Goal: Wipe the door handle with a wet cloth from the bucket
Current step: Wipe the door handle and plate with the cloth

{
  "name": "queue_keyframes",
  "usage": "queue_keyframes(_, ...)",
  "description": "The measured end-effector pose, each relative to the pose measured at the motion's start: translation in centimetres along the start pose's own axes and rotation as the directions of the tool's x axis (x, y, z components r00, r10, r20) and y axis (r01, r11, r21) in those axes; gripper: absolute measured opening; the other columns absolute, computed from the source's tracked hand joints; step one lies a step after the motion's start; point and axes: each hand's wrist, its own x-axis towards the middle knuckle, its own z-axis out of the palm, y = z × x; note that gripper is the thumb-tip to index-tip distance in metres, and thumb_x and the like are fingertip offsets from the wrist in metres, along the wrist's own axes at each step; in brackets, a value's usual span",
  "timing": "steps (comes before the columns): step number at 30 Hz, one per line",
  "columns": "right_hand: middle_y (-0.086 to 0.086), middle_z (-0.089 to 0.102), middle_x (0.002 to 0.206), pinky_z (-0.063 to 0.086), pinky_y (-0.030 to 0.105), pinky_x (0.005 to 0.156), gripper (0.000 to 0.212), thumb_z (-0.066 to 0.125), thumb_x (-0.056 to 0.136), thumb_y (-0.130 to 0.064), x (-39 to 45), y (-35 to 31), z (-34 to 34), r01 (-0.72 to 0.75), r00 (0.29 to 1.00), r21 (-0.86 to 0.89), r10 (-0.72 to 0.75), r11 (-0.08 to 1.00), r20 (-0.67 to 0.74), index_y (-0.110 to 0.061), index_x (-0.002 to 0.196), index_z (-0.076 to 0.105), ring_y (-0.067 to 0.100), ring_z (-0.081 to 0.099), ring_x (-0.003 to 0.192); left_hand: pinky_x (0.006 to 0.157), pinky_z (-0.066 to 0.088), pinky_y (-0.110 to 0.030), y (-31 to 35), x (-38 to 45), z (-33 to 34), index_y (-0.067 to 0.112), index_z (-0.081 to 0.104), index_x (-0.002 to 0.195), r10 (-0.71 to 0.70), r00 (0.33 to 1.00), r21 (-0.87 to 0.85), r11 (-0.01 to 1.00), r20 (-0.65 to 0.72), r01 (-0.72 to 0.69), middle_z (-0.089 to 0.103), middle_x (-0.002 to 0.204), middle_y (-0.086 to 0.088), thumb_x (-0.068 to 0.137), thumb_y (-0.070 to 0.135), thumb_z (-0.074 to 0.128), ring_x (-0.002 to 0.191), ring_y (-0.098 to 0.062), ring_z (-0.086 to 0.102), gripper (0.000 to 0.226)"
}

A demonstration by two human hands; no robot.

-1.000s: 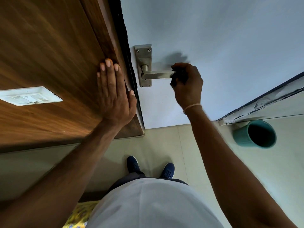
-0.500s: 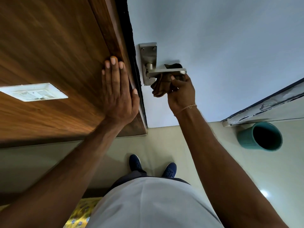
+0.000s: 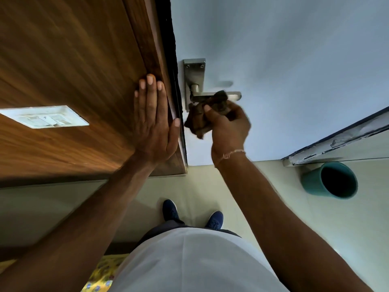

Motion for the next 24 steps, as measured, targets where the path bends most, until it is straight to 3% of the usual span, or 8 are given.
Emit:
queue_keyframes(3, 0.004, 0.070, 0.125, 0.063, 0.033, 0.098, 0.048, 0.092, 0.077, -0.006, 0.7, -2.2, -0.2, 0.494, 0.868, -0.275, -0.489, 0.825, 0.090, -0.008, 0.120, 0.070, 0.019, 0.073, 0.112, 0.135, 0.019, -0.055, 0.2, 0.0, 0.1, -0.002, 0.019, 0.168, -0.008, 1.000, -0.014, 1.000, -0.017, 0.008, 0.029, 0.171, -0.031, 0.104, 0.034, 0.041, 0.166, -0.031, 0.010, 0.076)
queue_keyframes(5, 0.008, 0.060, 0.135, 0.058, 0.038, 0.104, 0.049, 0.089, 0.079, -0.010, 2.7, -2.4, 0.5, 0.729, 0.670, -0.407, -0.695, 0.550, 0.261, -0.005, 0.124, 0.072, 0.027, 0.065, 0.125, 0.135, 0.021, -0.056, 0.3, -0.1, 0.1, 0.001, 0.017, 0.168, -0.006, 1.000, -0.023, 1.000, -0.022, 0.006, 0.028, 0.172, -0.029, 0.105, 0.034, 0.040, 0.166, -0.031, 0.011, 0.075)
queue_keyframes(7, 0.015, 0.065, 0.126, 0.055, 0.044, 0.101, 0.040, 0.083, 0.086, -0.012, 4.4, -1.3, 1.6, 0.853, 0.463, -0.474, -0.733, 0.218, 0.497, -0.004, 0.124, 0.076, 0.037, 0.063, 0.121, 0.134, 0.023, -0.056, 0.2, -0.2, 0.0, 0.001, 0.018, 0.168, -0.002, 1.000, -0.022, 1.000, -0.023, 0.002, 0.025, 0.173, -0.025, 0.105, 0.033, 0.041, 0.166, -0.032, 0.013, 0.074)
queue_keyframes(9, 0.015, 0.072, 0.113, 0.054, 0.046, 0.092, 0.031, 0.077, 0.095, -0.020, 5.6, 0.2, 2.2, 0.877, 0.318, -0.476, -0.669, -0.061, 0.672, -0.007, 0.124, 0.078, 0.041, 0.064, 0.112, 0.134, 0.023, -0.056, 0.1, -0.2, -0.2, 0.000, 0.021, 0.168, 0.002, 1.000, -0.013, 1.000, -0.018, -0.003, 0.024, 0.173, -0.024, 0.105, 0.032, 0.042, 0.166, -0.033, 0.014, 0.073)
queue_keyframes(11, 0.011, 0.075, 0.110, 0.053, 0.047, 0.091, 0.027, 0.071, 0.100, -0.025, 6.1, 0.7, 2.4, 0.851, 0.229, -0.466, -0.628, -0.241, 0.744, -0.012, 0.123, 0.078, 0.040, 0.067, 0.108, 0.135, 0.022, -0.055, -0.1, -0.1, -0.3, -0.002, 0.025, 0.167, 0.006, 1.000, -0.007, 1.000, -0.013, -0.007, 0.025, 0.173, -0.025, 0.106, 0.032, 0.041, 0.166, -0.033, 0.015, 0.072)
queue_keyframes(15, 0.010, 0.075, 0.110, 0.050, 0.047, 0.092, 0.027, 0.061, 0.101, -0.020, 6.6, -0.3, 1.8, 0.785, 0.083, -0.359, -0.489, -0.504, 0.868, -0.012, 0.121, 0.076, 0.038, 0.066, 0.103, 0.135, 0.022, -0.054, 0.0, -0.1, -0.3, -0.004, 0.028, 0.166, 0.003, 1.000, -0.005, 1.000, -0.016, -0.003, 0.027, 0.173, -0.025, 0.106, 0.031, 0.040, 0.166, -0.035, 0.018, 0.070)
queue_keyframes(21, 0.005, 0.070, 0.072, 0.055, 0.041, 0.081, 0.022, 0.055, 0.087, -0.008, 5.7, -2.1, 4.5, 0.657, -0.115, -0.023, -0.130, -0.754, 0.985, -0.016, 0.077, 0.074, 0.032, 0.065, 0.081, 0.136, 0.018, -0.056, 0.6, 0.1, -0.2, -0.006, 0.024, 0.166, -0.023, 1.000, -0.036, 0.999, 0.016, 0.023, 0.026, 0.172, -0.030, 0.106, 0.032, 0.037, 0.164, -0.042, 0.019, 0.072)
queue_keyframes(24, -0.004, 0.075, 0.068, 0.054, 0.034, 0.090, 0.013, 0.074, 0.084, -0.021, 5.8, -0.3, 5.7, 0.531, -0.040, 0.222, 0.238, -0.818, 0.970, -0.024, 0.072, 0.080, 0.025, 0.071, 0.082, 0.136, 0.018, -0.055, 0.4, 0.2, -0.3, -0.007, 0.026, 0.165, -0.012, 1.000, -0.047, 0.999, 0.008, 0.012, 0.028, 0.171, -0.032, 0.106, 0.030, 0.036, 0.163, -0.044, 0.021, 0.070)
